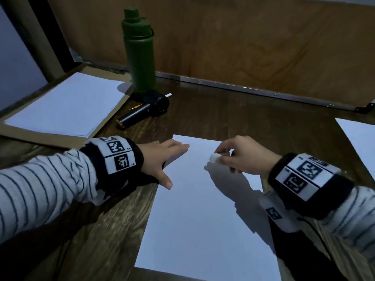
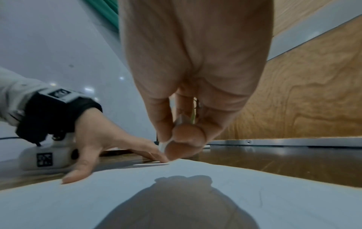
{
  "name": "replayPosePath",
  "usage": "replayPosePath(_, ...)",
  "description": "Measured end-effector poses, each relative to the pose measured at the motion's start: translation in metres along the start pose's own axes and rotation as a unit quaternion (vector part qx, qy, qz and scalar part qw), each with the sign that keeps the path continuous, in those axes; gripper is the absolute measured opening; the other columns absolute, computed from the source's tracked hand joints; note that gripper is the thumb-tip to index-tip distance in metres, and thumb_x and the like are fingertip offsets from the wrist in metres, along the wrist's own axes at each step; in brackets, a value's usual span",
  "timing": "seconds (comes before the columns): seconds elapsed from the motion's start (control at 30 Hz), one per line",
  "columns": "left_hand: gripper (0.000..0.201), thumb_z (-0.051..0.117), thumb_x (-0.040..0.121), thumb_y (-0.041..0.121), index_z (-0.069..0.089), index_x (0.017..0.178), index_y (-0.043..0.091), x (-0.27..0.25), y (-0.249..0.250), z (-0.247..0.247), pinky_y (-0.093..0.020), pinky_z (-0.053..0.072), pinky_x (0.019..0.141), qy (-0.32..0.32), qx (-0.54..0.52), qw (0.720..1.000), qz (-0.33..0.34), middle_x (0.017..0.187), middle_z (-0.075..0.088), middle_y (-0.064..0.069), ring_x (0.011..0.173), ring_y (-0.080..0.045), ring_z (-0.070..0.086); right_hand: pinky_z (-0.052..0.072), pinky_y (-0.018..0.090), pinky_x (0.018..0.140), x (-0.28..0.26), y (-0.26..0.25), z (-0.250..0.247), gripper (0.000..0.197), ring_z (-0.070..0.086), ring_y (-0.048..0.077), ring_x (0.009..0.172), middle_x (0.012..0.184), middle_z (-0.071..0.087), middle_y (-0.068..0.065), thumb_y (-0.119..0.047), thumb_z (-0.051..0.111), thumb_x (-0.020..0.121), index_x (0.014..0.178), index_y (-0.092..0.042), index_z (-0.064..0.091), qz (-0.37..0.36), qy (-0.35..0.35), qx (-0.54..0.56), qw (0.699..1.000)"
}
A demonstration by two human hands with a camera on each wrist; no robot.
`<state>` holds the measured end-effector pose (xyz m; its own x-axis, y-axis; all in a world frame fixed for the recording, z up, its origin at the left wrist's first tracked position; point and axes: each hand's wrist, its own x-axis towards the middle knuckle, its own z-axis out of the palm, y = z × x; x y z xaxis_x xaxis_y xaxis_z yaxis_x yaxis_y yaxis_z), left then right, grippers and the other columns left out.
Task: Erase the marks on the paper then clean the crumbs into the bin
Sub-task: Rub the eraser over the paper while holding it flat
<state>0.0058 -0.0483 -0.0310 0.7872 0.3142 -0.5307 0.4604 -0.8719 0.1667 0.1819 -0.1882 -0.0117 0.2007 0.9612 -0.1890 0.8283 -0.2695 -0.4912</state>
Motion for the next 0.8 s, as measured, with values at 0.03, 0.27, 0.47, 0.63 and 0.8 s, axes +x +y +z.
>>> replayPosePath(0.03,0.111,0.069,0.075,0.051,-0.009,0.150,0.027,-0.003,0.003,0.002,-0.037,0.011,0.116,-0.002,0.024,1.000,-0.006,0.157,-0.003,0.008,0.144,-0.021,0.012,0.047,0.017,0.050,0.003,-0.002,0.003,0.019,0.057,0.006,0.046,0.061,0.062,-0.009,-0.023,0.055,0.089,0.094,-0.010,0.068,0.006,0.002,-0.009,1.000)
replayPosePath(0.27,0.102,0.057,0.080,0.060,-0.005,0.151,0.020,-0.027,0.017,0.021,-0.033,0.018,0.115,-0.007,0.095,0.995,-0.037,0.158,-0.005,0.003,0.144,-0.025,0.013,0.045,0.011,0.053,-0.009,-0.022,0.020,0.017,0.056,0.012,0.052,0.073,0.067,0.010,-0.021,0.061,0.085,0.095,-0.011,0.070,0.019,-0.066,0.016,0.998)
replayPosePath(0.47,0.105,0.055,0.080,0.061,-0.013,0.149,0.022,-0.035,0.025,0.024,-0.036,0.017,0.118,-0.033,0.092,0.995,-0.027,0.158,-0.017,-0.006,0.147,-0.023,0.008,0.039,0.006,0.050,-0.020,-0.032,0.044,0.022,0.053,0.003,0.042,0.058,0.064,0.003,-0.036,0.065,0.081,0.081,-0.015,0.070,0.018,-0.026,-0.042,0.999)
replayPosePath(0.63,0.118,0.061,0.072,0.066,-0.017,0.148,0.021,-0.032,0.029,0.029,-0.036,0.015,0.117,-0.024,0.119,0.992,-0.026,0.157,-0.018,-0.009,0.147,-0.024,0.003,0.040,0.014,0.051,-0.021,-0.042,0.055,0.016,0.052,0.008,0.045,0.058,0.061,0.008,-0.020,0.056,0.084,0.070,-0.014,0.063,-0.013,0.040,-0.104,0.994)
replayPosePath(0.8,0.118,0.061,0.073,0.065,-0.017,0.149,0.019,-0.031,0.030,0.029,-0.037,0.012,0.117,-0.015,0.133,0.991,-0.023,0.157,-0.018,-0.007,0.147,-0.025,0.000,0.040,0.019,0.063,-0.049,-0.054,0.065,0.017,0.052,0.012,0.065,0.060,0.053,-0.014,-0.036,0.065,0.081,0.085,-0.024,0.076,-0.076,-0.094,-0.088,0.989)
